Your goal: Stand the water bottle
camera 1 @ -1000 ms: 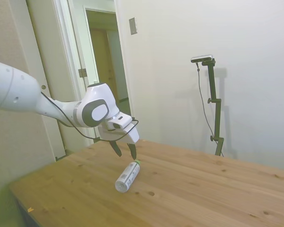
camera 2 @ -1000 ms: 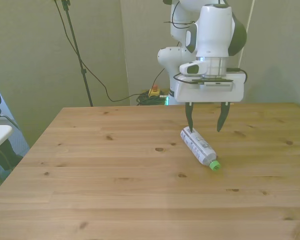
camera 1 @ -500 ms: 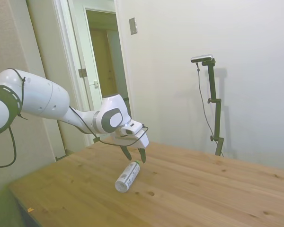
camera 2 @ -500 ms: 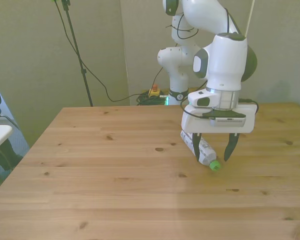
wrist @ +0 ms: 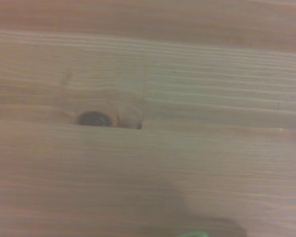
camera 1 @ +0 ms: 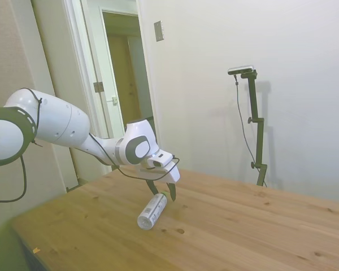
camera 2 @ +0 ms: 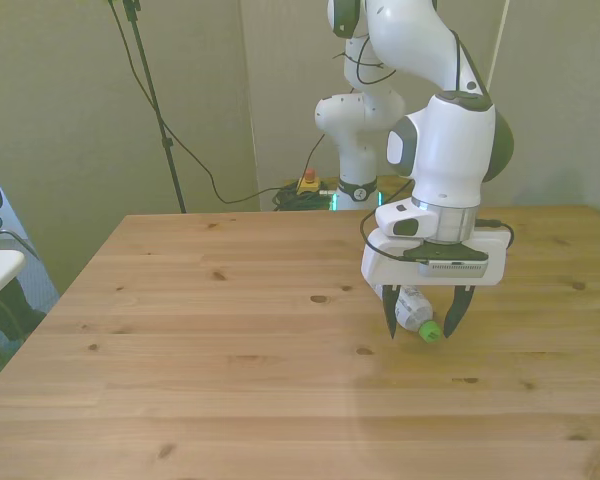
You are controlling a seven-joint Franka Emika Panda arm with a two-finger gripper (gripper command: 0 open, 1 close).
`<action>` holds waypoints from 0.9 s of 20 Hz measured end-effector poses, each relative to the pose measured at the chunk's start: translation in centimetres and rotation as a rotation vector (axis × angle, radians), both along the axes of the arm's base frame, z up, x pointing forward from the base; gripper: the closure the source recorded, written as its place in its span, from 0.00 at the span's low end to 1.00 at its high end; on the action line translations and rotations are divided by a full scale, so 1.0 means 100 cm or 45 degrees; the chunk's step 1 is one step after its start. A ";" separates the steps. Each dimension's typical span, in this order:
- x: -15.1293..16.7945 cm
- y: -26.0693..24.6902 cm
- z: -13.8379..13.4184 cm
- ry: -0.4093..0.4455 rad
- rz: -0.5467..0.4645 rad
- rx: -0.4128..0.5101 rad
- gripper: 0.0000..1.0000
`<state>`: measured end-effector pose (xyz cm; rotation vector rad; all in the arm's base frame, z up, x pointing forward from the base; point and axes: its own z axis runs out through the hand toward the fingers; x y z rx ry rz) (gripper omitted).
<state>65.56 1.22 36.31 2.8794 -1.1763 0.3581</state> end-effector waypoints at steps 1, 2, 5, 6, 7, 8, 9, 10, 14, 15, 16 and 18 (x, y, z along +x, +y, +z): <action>0.000 0.000 -0.002 0.003 0.000 0.000 1.00; 0.000 0.000 -0.002 0.005 -0.001 -0.001 1.00; 0.000 -0.001 -0.003 0.007 -0.003 -0.001 1.00; 0.000 -0.001 -0.003 0.009 -0.004 -0.001 1.00; 0.000 -0.001 -0.003 0.011 -0.006 0.000 1.00; 0.000 -0.001 -0.003 0.013 -0.009 0.001 1.00; 0.000 -0.002 -0.003 0.015 -0.013 0.003 1.00; 0.000 -0.002 -0.003 0.016 -0.017 0.007 1.00; -0.002 -0.004 -0.004 0.038 -0.029 0.013 1.00; -0.002 -0.005 -0.004 0.044 -0.032 0.014 1.00; -0.002 -0.005 -0.005 0.050 -0.036 0.017 1.00; -0.003 -0.006 -0.005 0.072 -0.065 0.023 1.00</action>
